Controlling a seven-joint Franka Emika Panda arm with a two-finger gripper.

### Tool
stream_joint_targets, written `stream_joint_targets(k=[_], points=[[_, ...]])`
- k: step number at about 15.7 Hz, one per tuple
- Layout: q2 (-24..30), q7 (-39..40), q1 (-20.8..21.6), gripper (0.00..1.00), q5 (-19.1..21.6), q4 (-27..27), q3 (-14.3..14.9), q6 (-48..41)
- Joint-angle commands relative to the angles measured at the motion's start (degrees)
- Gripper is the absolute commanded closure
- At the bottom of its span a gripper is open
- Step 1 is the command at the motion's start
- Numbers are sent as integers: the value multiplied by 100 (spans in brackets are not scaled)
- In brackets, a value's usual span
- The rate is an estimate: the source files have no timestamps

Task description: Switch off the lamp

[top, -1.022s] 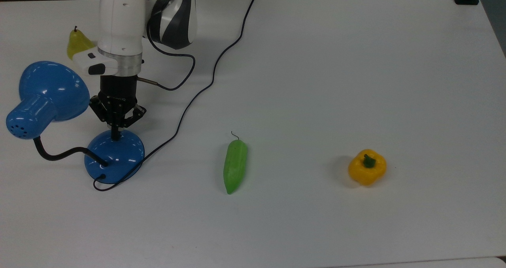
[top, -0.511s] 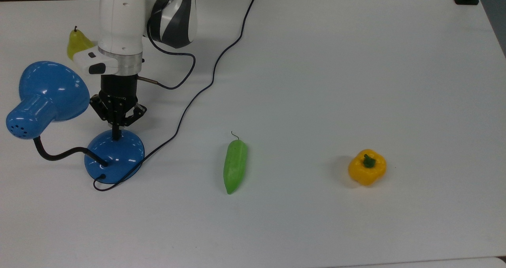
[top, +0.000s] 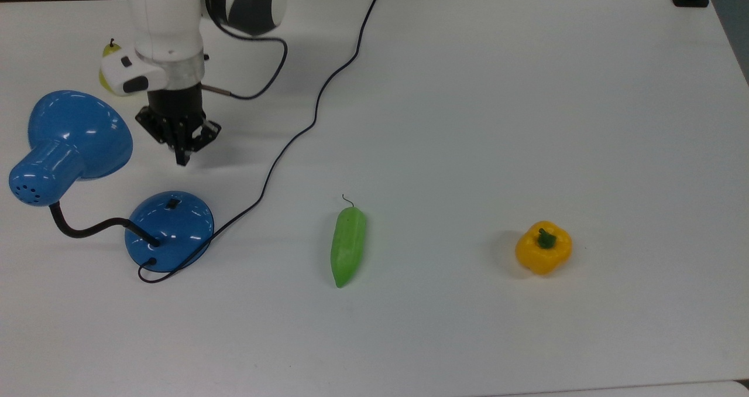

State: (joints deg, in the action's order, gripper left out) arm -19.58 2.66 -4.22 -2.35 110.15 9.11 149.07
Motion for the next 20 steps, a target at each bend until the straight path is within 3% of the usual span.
stream_joint_targets(k=[1, 3, 4, 6, 7, 8, 15, 20], points=[[840, 24, 149, 100, 77, 165, 21, -1420], [1139, 6, 167, 96, 95, -36, 21, -2421], [1280, -3, 167, 86, 112, -176, 21, -2914], [1535, -3, 184, 48, 270, -370, 12, -3680], [1693, -3, 184, 16, 332, -389, 3, -3944], [1825, -37, 210, 0, 350, -398, -14, -4139], [2143, -90, 272, 0, 1158, -1592, -67, -5783], [2213, -933, 263, 0, 1167, -1760, -743, -5793]])
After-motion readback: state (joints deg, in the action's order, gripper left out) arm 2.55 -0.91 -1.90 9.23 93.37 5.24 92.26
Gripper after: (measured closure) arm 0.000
